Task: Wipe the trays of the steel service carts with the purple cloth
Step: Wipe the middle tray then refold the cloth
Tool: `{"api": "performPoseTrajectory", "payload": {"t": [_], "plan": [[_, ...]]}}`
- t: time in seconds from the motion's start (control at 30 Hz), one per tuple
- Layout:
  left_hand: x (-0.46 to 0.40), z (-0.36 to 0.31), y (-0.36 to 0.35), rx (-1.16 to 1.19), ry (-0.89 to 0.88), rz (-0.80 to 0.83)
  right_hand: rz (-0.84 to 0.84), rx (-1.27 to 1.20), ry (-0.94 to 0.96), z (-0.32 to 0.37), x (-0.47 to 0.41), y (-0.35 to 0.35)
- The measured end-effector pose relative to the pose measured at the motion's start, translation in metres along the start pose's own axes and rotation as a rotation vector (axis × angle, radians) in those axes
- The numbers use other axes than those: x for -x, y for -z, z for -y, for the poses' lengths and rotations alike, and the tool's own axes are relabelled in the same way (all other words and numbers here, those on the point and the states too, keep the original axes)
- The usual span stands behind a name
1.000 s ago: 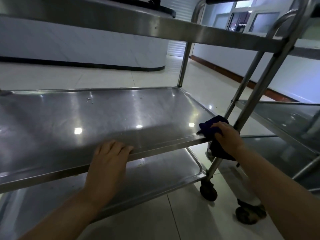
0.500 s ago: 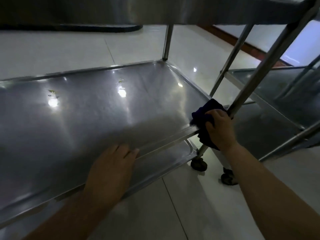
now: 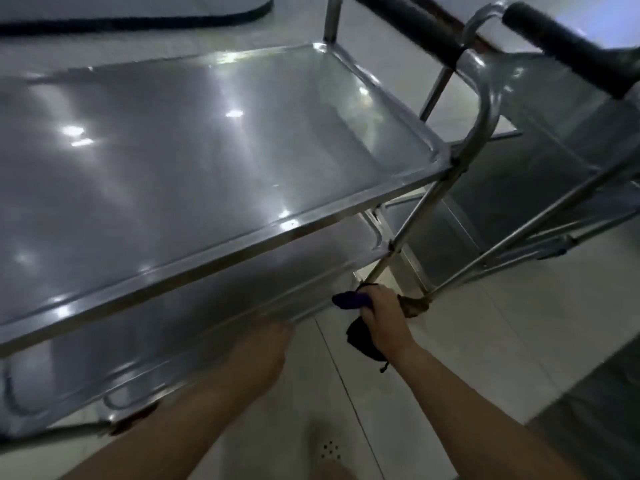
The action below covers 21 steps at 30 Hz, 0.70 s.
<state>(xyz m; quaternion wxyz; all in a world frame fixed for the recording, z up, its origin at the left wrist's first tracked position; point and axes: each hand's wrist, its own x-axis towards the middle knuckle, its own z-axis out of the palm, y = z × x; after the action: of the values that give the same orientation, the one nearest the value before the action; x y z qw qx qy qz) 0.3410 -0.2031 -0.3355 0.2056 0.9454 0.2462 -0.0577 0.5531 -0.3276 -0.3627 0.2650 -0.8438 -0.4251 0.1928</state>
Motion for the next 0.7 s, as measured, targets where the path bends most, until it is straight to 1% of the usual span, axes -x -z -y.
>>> {"api": "performPoseTrajectory", "payload": {"t": [0.03, 0.07, 0.13, 0.2, 0.27, 0.3, 0.37, 0.47, 0.6, 0.7], "plan": [[0.011, -0.013, 0.017, -0.018, 0.004, 0.076, 0.015, -0.062, 0.020, 0.016, 0.017, 0.011], [0.023, -0.023, 0.036, -0.010, 0.049, 0.126, 0.029, -0.110, 0.041, 0.034, 0.031, 0.025], [0.042, -0.048, 0.082, 0.021, 0.107, 0.165, 0.066, -0.145, 0.109, 0.074, 0.054, 0.056], [0.068, -0.063, 0.124, 0.046, 0.121, 0.088, 0.128, -0.157, 0.170, 0.116, 0.065, 0.088], [0.095, -0.070, 0.164, 0.116, 0.174, 0.019, 0.199, -0.153, 0.216, 0.165, 0.067, 0.115], [0.109, -0.069, 0.180, 0.125, 0.191, -0.035, 0.238, -0.135, 0.252, 0.191, 0.065, 0.125], [0.137, -0.060, 0.214, 0.189, 0.283, -0.182, 0.337, -0.099, 0.334, 0.252, 0.058, 0.139], [0.188, -0.026, 0.262, 0.310, 0.460, -0.396, 0.482, -0.161, 0.474, 0.355, 0.055, 0.132], [0.290, 0.039, 0.318, 0.395, 0.609, -0.695, 0.653, -0.284, 0.530, 0.491, 0.080, 0.079], [0.386, 0.096, 0.347, 0.425, 0.712, -0.849, 0.773, -0.364, 0.520, 0.589, 0.118, 0.024]]}}
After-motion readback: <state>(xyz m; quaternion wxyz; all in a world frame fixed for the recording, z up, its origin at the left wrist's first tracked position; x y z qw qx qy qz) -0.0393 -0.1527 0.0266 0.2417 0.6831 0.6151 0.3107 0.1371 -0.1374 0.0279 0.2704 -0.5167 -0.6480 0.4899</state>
